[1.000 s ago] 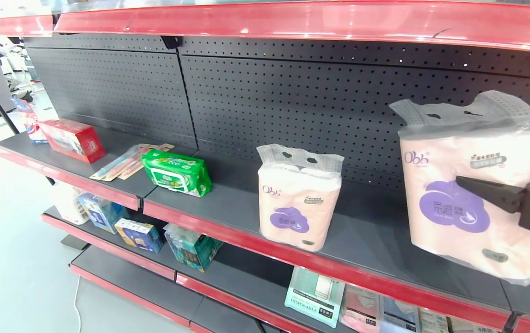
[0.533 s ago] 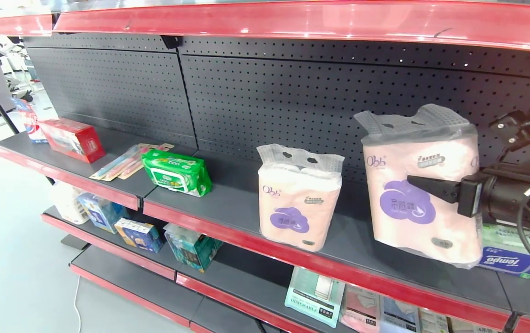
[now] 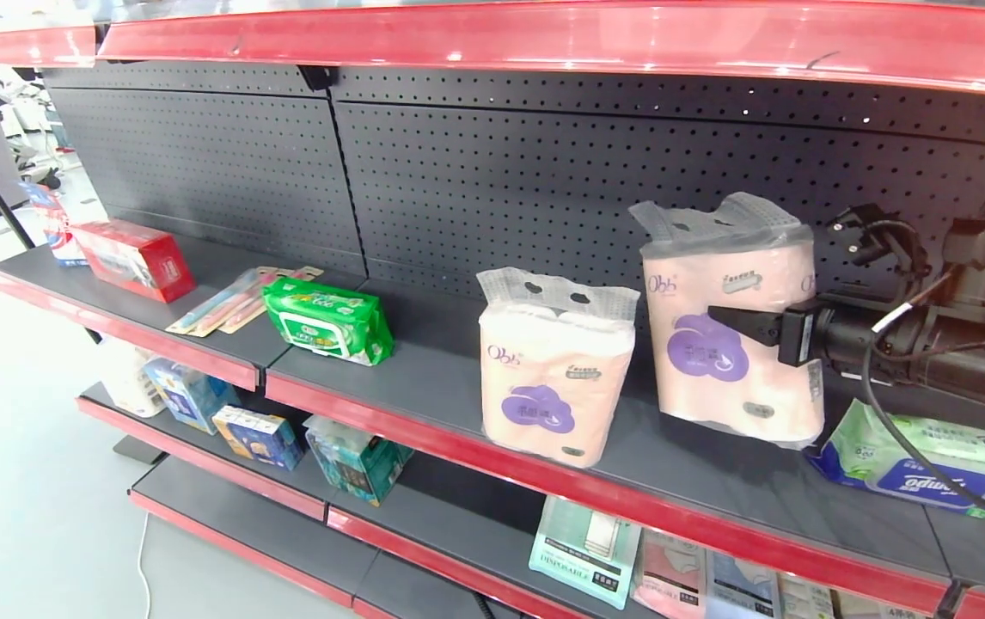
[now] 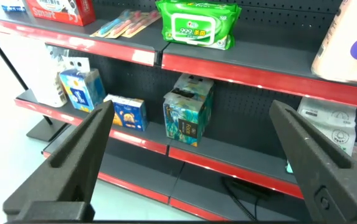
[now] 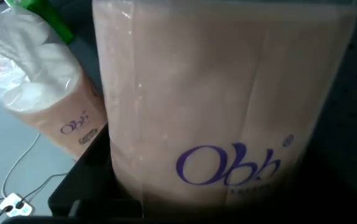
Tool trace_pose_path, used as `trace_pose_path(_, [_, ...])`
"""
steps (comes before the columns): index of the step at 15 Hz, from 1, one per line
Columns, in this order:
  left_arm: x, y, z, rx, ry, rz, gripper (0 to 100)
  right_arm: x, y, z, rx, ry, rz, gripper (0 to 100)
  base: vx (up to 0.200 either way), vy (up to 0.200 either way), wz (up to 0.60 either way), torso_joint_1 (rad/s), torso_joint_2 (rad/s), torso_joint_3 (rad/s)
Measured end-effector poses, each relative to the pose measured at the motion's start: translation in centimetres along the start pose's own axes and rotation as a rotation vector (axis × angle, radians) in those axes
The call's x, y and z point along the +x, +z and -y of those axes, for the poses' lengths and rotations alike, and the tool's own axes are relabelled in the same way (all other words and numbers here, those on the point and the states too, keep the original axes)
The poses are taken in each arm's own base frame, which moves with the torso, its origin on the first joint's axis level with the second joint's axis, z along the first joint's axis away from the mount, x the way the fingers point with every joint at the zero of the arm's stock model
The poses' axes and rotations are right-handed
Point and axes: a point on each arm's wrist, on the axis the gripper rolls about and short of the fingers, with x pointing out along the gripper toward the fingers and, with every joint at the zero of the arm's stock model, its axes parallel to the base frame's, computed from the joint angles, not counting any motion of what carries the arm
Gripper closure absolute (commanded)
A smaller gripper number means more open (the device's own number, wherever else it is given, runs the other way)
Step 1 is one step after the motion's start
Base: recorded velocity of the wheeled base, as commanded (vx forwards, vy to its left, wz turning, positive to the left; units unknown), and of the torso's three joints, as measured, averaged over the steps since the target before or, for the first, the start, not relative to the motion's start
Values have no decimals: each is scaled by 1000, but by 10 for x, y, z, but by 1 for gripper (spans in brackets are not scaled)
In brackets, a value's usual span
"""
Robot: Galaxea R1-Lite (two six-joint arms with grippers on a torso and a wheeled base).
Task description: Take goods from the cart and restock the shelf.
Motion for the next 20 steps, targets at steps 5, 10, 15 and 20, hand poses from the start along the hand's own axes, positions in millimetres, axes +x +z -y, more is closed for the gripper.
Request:
trace_pose_path(5, [0,0,0,0,0,0,0,33,4,14,-8,50,22,100,0,0,0,0,0,0])
trace_pose_path(10, [0,0,0,0,0,0,0,62,7,31,-49,163,54,100,0,0,0,0,0,0])
trace_pose_path(15, [0,0,0,0,0,0,0,91,5,39,-72,269,77,100,0,0,0,0,0,0])
trace_pose_path(20, [0,0,0,0,0,0,0,117,-2,44,-114,361,92,100,0,0,0,0,0,0])
